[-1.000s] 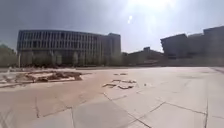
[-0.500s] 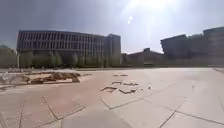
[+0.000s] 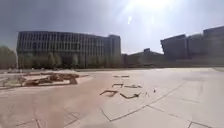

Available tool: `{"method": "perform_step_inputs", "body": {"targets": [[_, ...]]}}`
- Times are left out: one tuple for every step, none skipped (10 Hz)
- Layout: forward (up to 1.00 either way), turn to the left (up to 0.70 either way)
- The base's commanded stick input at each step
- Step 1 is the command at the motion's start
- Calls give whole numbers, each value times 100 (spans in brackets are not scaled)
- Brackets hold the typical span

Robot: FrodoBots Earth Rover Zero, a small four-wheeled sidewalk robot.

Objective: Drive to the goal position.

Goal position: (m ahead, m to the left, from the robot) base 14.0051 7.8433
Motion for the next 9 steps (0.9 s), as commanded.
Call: {"method": "perform_step_inputs", "body": {"targets": [[70,1],[70,1],[70,1],[70,1],[70,1],[70,1],[70,1],[70,1],[70,1]]}}
